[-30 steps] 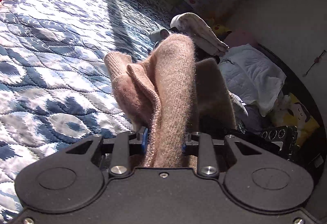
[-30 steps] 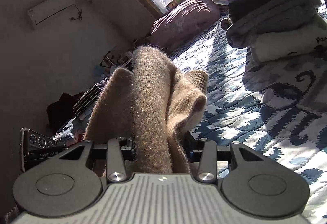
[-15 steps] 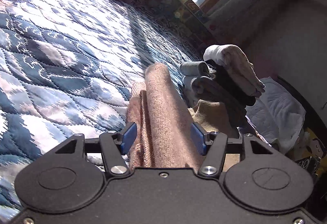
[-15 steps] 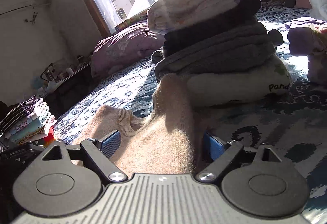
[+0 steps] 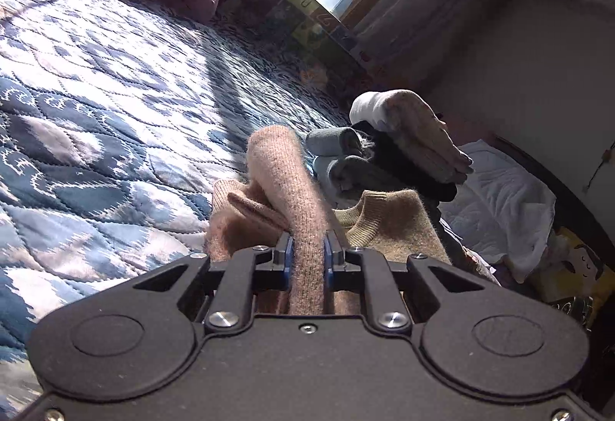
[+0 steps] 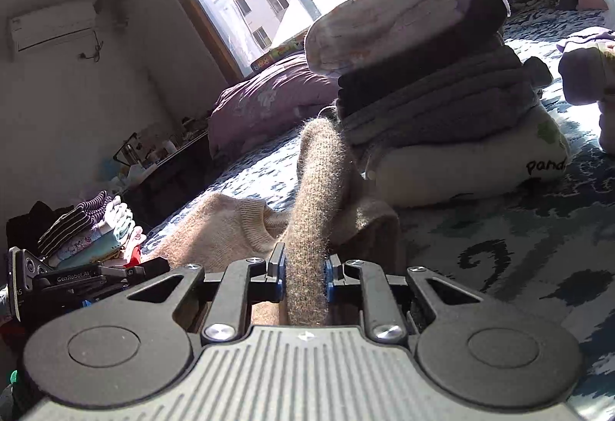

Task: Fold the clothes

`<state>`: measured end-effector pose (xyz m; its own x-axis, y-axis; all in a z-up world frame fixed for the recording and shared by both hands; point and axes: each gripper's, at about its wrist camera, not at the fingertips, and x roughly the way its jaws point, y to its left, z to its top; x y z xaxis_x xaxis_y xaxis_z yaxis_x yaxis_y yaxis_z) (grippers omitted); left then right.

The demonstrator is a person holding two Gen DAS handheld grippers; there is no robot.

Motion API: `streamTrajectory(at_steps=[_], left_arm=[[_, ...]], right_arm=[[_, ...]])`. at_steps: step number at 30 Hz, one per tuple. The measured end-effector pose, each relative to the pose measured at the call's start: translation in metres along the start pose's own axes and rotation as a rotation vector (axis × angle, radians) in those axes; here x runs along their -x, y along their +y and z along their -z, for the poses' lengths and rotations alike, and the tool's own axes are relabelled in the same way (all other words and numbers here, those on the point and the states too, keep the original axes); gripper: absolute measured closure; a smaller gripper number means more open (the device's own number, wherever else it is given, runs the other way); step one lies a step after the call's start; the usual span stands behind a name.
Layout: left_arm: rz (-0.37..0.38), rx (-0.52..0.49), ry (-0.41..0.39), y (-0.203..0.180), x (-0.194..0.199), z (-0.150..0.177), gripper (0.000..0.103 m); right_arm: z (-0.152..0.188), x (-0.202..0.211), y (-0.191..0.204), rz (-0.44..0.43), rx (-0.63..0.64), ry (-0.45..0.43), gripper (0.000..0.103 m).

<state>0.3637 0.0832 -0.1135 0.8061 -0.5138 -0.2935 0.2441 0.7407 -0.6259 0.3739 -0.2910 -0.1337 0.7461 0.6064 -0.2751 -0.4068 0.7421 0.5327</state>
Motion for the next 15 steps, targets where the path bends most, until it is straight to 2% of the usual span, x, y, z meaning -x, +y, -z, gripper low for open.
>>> streamTrajectory(at_steps=[6,11,15], left_arm=[[0.113,-0.122,-0.034,-0.025,0.046,0.006,0.09],[0.123,-0.174,-0.013,-0.037,0.077,0.022,0.09],[0.113,-0.165,0.0,-0.044,0.103,0.043,0.09]], right_arm=[[0.004,0.039,0.017,-0.112,0.015,-0.054,0.083],[0.019,0.076,0.029,-0.118,0.002,-0.045,0.083],[0.034,0.103,0.033,-0.107,-0.044,-0.041,0.082]])
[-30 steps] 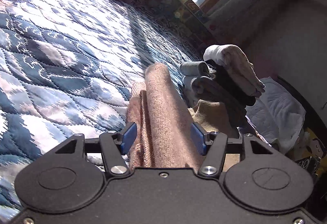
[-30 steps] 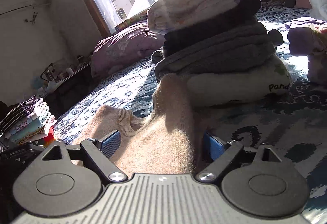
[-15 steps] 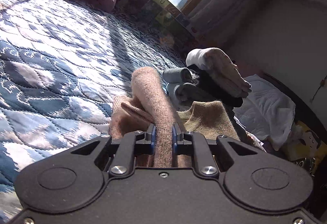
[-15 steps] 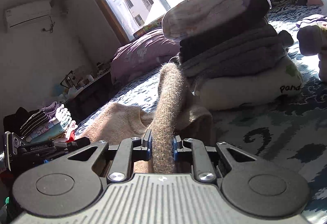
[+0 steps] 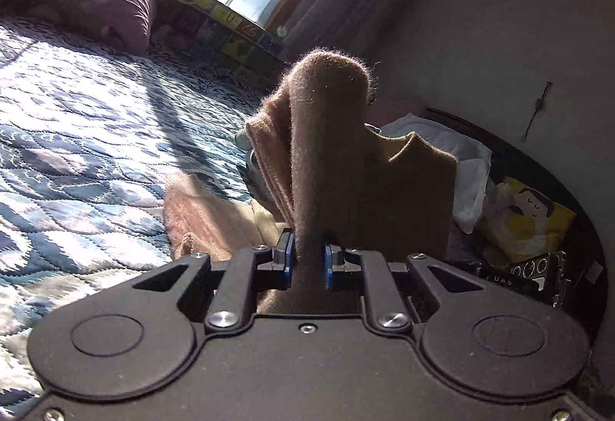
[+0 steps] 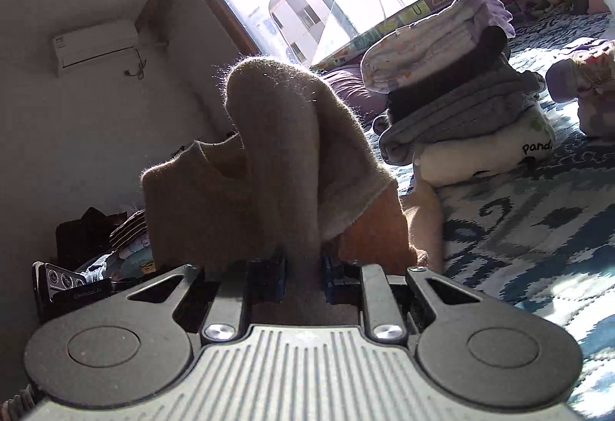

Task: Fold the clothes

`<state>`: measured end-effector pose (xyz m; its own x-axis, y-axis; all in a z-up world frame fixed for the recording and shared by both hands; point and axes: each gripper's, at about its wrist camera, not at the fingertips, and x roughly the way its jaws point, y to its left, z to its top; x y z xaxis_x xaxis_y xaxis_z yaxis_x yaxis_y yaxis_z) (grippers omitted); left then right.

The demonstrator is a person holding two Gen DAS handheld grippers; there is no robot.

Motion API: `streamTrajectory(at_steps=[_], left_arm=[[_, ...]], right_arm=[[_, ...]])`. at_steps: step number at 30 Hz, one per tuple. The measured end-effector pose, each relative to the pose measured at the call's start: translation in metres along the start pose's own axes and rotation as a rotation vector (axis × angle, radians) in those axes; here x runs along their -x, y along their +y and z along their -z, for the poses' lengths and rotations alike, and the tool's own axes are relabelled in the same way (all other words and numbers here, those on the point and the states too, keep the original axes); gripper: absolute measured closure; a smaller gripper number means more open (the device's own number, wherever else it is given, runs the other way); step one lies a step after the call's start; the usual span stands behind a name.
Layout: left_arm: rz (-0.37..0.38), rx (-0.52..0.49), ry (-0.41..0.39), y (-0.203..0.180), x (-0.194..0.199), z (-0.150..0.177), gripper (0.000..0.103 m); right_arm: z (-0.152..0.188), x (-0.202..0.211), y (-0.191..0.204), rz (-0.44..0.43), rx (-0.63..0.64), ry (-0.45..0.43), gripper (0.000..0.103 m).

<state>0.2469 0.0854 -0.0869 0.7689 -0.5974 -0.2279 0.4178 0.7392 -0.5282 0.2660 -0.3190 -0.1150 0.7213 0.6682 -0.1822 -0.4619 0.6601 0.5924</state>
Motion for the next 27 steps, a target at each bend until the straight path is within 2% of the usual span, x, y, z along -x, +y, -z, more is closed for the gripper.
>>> streamTrajectory(at_steps=[4,11,13,18,24,27], left_arm=[[-0.023,0.033,0.012,-0.01,0.023,0.015,0.086],[-0.027,0.08,0.013,-0.03,0.067,0.038,0.072],[-0.027,0.093,0.024,-0.034,0.078,0.045,0.065],[-0.032,0.096,0.054,-0.044,0.104,0.062,0.061],[-0.028,0.106,0.086,-0.045,0.13,0.077,0.055],[-0.024,0.121,0.105,-0.045,0.142,0.083,0.054]], right_arm=[[0.02,0.03,0.002,0.026,-0.108,-0.009,0.074],[0.05,0.088,0.008,-0.013,-0.282,-0.027,0.054],[0.057,0.098,0.01,-0.021,-0.324,-0.023,0.052],[0.077,0.121,0.014,-0.04,-0.431,-0.019,0.052],[0.098,0.149,0.019,-0.062,-0.516,-0.025,0.04],[0.106,0.159,0.018,-0.066,-0.569,-0.046,0.039]])
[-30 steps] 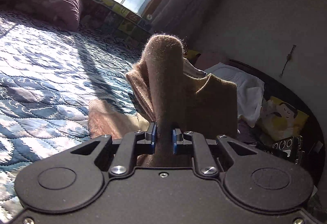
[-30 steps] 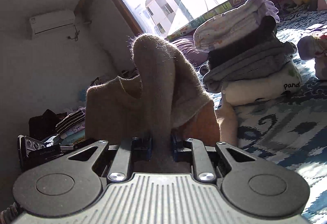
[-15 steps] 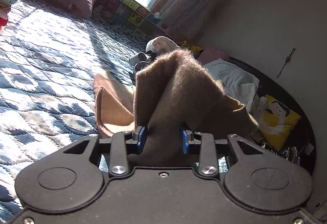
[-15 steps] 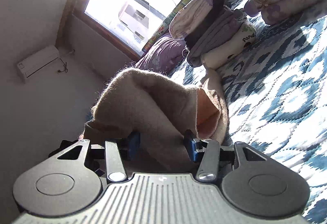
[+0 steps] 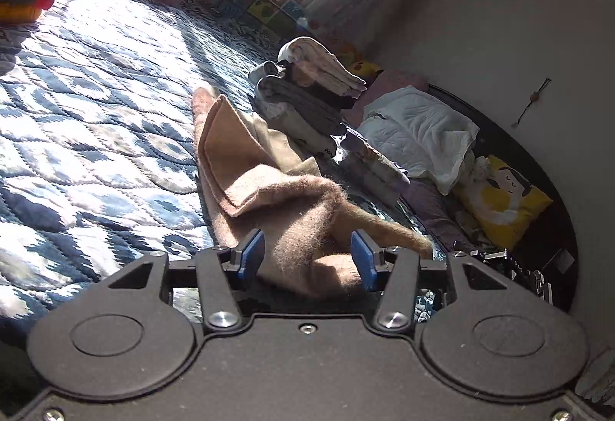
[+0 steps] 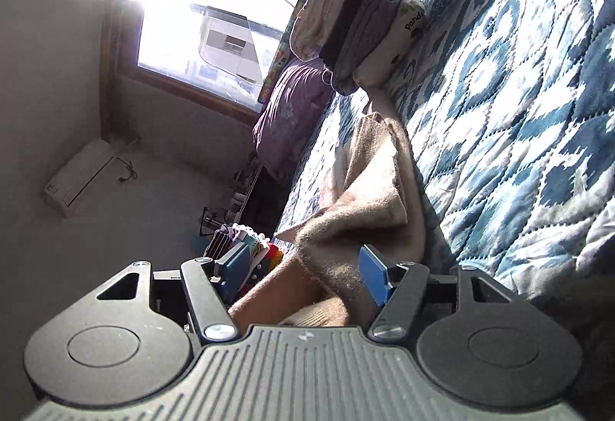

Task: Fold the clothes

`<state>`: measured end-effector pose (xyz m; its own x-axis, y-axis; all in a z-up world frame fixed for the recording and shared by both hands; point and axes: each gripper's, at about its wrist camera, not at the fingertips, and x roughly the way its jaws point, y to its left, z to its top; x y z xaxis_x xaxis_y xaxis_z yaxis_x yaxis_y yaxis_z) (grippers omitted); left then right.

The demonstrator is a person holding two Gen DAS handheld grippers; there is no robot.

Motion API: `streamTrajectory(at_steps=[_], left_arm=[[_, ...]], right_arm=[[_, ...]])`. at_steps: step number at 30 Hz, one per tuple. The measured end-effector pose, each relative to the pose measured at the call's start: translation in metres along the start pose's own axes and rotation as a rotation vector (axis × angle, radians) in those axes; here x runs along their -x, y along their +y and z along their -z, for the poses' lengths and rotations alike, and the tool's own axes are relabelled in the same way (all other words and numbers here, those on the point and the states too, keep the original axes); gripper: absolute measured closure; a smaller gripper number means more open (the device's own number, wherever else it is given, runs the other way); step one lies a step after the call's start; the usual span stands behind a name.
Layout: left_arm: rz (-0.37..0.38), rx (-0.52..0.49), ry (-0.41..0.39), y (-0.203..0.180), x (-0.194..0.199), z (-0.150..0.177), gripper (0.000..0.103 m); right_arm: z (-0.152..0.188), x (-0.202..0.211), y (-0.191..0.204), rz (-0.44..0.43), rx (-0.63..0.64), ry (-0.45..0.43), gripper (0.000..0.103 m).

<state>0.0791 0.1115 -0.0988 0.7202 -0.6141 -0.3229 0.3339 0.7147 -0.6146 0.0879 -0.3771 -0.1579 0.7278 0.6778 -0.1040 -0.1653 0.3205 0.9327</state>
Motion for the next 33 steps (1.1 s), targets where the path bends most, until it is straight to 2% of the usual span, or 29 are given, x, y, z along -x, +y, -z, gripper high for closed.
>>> streamTrajectory(at_steps=[4,10,14,17,20,22,23,24,25,26,27,30,32,33], left_arm=[[0.028,0.041,-0.013,0.003,0.013,0.002,0.047],[0.056,0.177,-0.024,0.011,0.008,0.004,0.046],[0.006,0.243,0.016,0.013,-0.006,0.011,0.045],[-0.076,0.295,0.051,0.018,-0.02,0.02,0.039],[-0.108,0.374,0.092,0.027,-0.038,0.026,0.035],[-0.096,0.444,0.122,0.036,-0.05,0.031,0.034],[-0.08,0.481,0.135,0.039,-0.055,0.035,0.034],[-0.065,0.508,0.143,0.042,-0.059,0.038,0.035],[-0.054,0.523,0.151,0.043,-0.063,0.04,0.044],[-0.054,0.502,0.162,0.042,-0.065,0.04,0.062],[-0.069,0.461,0.169,0.039,-0.067,0.038,0.09],[-0.063,0.384,0.105,0.032,-0.051,0.03,0.092],[-0.047,0.357,0.046,0.029,-0.028,0.024,0.093],[-0.054,0.344,0.042,0.03,-0.019,0.022,0.093]], right_arm=[[0.004,0.008,0.0,0.022,-0.006,-0.028,0.035],[0.016,-0.01,0.012,0.144,0.115,0.005,0.033],[0.028,-0.03,0.015,0.236,0.168,0.059,0.028],[0.036,-0.046,0.014,0.336,0.208,0.112,0.026],[0.045,-0.055,0.005,0.365,0.217,0.141,0.02],[0.046,-0.055,-0.001,0.332,0.191,0.136,0.019],[0.045,-0.055,-0.004,0.306,0.158,0.15,0.02],[0.044,-0.056,-0.008,0.28,0.125,0.164,0.03],[0.044,-0.057,-0.011,0.257,0.095,0.177,0.04],[0.046,-0.059,-0.012,0.255,0.094,0.182,0.042],[0.049,-0.061,-0.01,0.265,0.128,0.182,0.046],[0.052,-0.065,-0.001,0.209,0.156,0.204,0.056],[0.055,-0.065,0.002,0.201,0.172,0.255,0.058],[0.056,-0.064,0.004,0.2,0.178,0.282,0.058]])
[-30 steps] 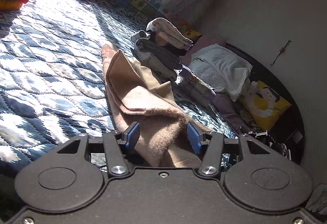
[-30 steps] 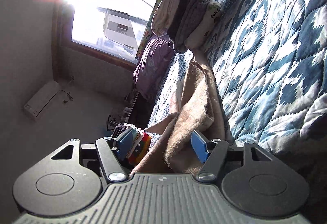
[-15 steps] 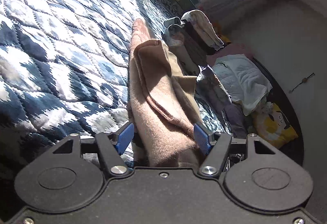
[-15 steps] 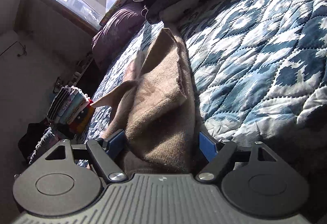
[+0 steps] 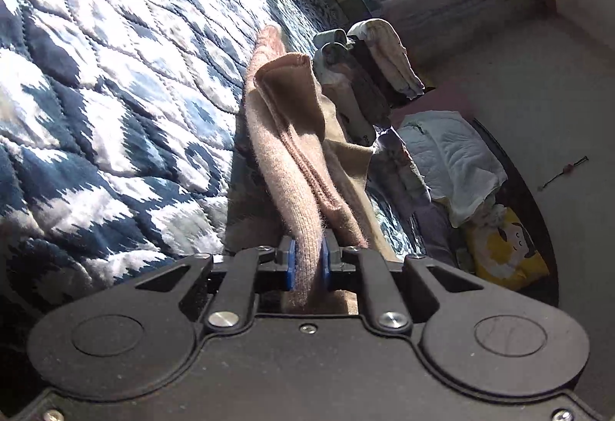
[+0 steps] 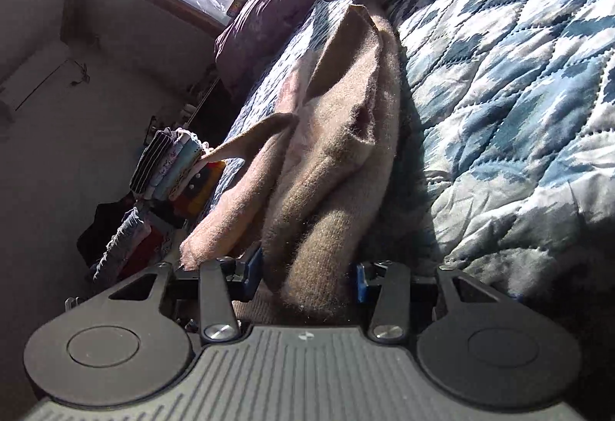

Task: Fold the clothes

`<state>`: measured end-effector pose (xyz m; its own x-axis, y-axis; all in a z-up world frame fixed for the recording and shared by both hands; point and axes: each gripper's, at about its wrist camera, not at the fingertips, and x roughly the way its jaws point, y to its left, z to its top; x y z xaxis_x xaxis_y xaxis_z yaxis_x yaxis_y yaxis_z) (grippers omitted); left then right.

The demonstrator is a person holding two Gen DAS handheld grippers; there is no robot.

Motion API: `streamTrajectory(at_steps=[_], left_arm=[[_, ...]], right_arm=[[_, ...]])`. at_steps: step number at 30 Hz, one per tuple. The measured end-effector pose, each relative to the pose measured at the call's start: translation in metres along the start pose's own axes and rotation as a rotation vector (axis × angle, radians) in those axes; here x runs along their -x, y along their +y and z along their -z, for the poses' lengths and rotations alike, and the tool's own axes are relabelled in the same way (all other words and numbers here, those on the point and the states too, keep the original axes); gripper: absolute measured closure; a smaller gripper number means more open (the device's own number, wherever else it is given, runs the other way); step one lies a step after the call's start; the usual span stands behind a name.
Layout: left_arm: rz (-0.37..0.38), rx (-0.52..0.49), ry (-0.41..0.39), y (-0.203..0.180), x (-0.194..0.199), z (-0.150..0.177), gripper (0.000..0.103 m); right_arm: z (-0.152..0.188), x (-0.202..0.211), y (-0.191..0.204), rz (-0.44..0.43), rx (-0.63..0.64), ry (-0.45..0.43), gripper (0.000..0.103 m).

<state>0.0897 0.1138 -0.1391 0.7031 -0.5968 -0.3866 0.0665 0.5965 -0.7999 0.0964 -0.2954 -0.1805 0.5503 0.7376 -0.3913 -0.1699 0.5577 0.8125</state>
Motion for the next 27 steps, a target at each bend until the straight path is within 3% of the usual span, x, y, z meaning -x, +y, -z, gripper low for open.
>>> streamTrajectory(at_steps=[3,5,6,7,9,12,19,27], left_arm=[[-0.091,0.007,0.125,0.018,-0.007,0.006,0.092],[-0.112,0.041,0.196,0.029,-0.015,0.009,0.088],[-0.092,0.066,0.193,0.03,-0.013,0.006,0.08],[-0.079,0.076,0.18,0.029,-0.01,0.002,0.063],[-0.074,0.036,0.116,0.023,-0.003,-0.008,0.044],[-0.068,0.034,0.068,0.026,-0.01,-0.028,0.044],[-0.042,0.029,0.043,0.033,-0.056,-0.075,0.041],[-0.033,-0.001,0.035,0.037,-0.106,-0.117,0.041]], right_arm=[[0.009,0.004,-0.007,0.03,-0.011,0.099,0.058],[0.004,0.017,-0.007,0.009,-0.025,0.083,0.05],[0.001,0.024,-0.007,-0.001,-0.032,0.07,0.04],[-0.002,0.032,-0.008,-0.01,-0.034,0.033,0.032],[-0.011,0.041,-0.011,-0.02,-0.039,-0.038,0.028],[-0.029,0.033,-0.02,0.005,-0.042,-0.079,0.028],[-0.084,-0.017,-0.038,0.037,-0.05,-0.128,0.029],[-0.141,-0.071,-0.039,0.054,0.029,-0.118,0.03]])
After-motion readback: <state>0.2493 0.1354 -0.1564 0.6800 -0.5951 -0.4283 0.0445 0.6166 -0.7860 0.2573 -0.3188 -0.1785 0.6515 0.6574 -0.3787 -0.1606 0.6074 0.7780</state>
